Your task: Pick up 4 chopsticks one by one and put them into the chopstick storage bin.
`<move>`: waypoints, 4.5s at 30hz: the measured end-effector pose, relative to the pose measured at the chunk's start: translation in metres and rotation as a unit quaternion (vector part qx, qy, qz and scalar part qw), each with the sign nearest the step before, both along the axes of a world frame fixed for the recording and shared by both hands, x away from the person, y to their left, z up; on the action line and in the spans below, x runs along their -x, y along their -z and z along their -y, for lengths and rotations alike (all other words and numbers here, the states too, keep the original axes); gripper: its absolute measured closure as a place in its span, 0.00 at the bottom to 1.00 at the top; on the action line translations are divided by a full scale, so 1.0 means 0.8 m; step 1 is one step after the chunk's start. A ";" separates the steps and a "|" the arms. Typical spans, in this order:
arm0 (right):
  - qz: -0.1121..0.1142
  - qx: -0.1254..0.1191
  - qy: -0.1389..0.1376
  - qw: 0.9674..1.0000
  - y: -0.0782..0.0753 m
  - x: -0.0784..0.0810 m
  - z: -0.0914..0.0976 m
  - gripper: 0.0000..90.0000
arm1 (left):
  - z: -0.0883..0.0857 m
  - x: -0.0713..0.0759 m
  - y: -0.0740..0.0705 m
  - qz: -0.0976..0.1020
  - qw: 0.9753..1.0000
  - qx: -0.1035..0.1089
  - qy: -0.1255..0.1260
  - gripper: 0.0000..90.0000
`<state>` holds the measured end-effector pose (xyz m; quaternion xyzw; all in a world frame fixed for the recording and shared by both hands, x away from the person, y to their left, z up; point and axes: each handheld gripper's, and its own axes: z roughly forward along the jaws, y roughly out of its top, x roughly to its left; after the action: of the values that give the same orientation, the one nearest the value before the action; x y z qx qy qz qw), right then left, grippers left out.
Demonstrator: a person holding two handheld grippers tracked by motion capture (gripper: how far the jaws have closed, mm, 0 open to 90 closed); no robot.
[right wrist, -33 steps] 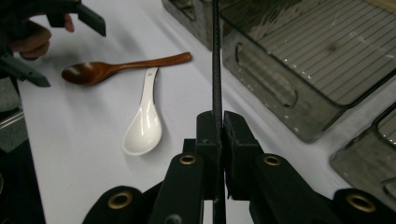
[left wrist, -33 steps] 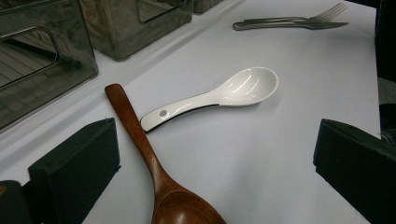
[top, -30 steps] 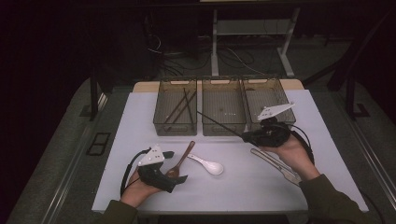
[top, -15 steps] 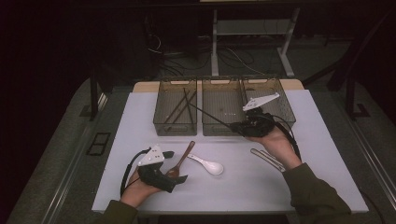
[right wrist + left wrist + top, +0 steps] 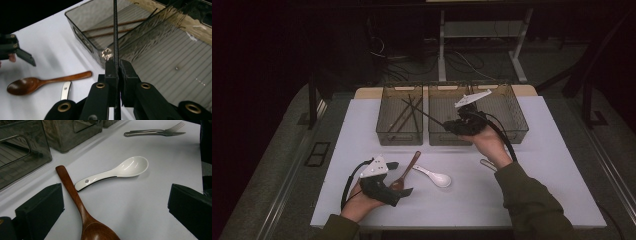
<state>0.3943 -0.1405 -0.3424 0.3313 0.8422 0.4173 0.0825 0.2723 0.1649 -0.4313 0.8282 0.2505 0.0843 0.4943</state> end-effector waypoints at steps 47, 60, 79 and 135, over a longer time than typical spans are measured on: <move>-0.037 0.038 0.060 0.997 0.034 -0.118 -0.154 0.94 | 0.000 0.002 -0.002 0.003 1.000 0.002 0.008 0.00; -0.040 0.038 0.059 0.997 0.045 -0.117 -0.164 0.80 | 0.001 0.002 -0.002 0.003 1.000 0.000 0.009 0.00; -0.010 0.011 0.026 1.000 0.024 -0.092 -0.127 0.48 | 0.001 0.001 0.000 0.004 1.000 -0.002 0.007 0.00; 0.052 -0.062 0.051 0.995 0.086 0.123 0.126 0.19 | -0.004 0.002 0.001 0.000 1.000 -0.007 -0.011 0.00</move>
<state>0.2959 -0.2416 -0.4115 0.3559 0.7915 0.4804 0.1269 0.2704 0.1677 -0.4322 0.8287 0.2590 0.0910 0.4878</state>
